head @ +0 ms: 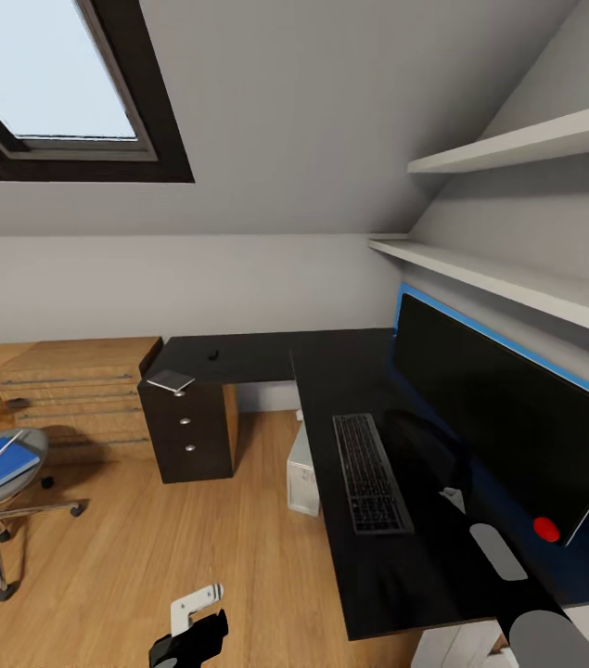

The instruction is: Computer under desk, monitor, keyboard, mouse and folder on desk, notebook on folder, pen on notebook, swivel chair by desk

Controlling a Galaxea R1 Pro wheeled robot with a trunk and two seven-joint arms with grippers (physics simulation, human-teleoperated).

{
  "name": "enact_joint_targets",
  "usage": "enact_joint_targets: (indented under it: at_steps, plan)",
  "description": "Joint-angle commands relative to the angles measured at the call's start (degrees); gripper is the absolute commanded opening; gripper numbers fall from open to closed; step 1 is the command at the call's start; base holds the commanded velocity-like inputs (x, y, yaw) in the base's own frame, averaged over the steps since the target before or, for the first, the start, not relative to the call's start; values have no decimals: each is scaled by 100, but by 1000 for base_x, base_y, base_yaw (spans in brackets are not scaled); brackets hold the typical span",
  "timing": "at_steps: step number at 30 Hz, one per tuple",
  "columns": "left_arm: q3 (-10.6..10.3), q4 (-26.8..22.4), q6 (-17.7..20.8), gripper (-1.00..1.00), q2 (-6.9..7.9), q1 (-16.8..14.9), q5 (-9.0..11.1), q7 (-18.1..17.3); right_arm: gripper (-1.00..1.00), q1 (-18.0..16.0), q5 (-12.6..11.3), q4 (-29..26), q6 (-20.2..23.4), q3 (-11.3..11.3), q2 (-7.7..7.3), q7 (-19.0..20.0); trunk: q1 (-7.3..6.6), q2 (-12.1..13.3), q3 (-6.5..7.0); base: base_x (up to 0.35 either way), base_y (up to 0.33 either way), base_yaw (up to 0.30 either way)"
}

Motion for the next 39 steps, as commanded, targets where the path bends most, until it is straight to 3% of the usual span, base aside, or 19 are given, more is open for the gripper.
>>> enact_joint_targets:
  at_steps: [1,6,13,23,31,34,35,39]
  plan:
    - [-11,-9,16,100,2,-4,45,44,100,-5,-14,2,37,-21,2,10,1,-8,-10,-10,-4,0]
    - [-9,-17,16,100,2,-4,42,39,100,-5,-12,2,37,-21,2,10,1,-8,-10,-4,-2,0]
    - [-1,-60,23,100,-3,-4,45,43,100,-5,-11,2,37,-16,2,10,155,-289,-136,0,0,0]
    - [15,-46,28,100,0,-4,45,44,100,-5,143,-32,27,42,31,-24,155,-289,-136,0,0,0]
    - [102,82,29,100,9,-4,43,44,100,-10,1149,-147,-11,683,147,-465,155,-289,-136,0,0,0]
    - [165,140,27,100,10,-4,40,44,100,-12,1464,-335,-23,843,275,-888,155,-289,-136,0,43,0]
    - [208,162,28,100,10,-4,39,44,100,-13,1661,-520,-27,928,382,-1223,155,-289,-136,0,159,0]
    - [280,185,26,100,10,-4,37,43,100,-13,2120,-1001,-27,1210,579,-1921,155,-289,-136,0,217,0]
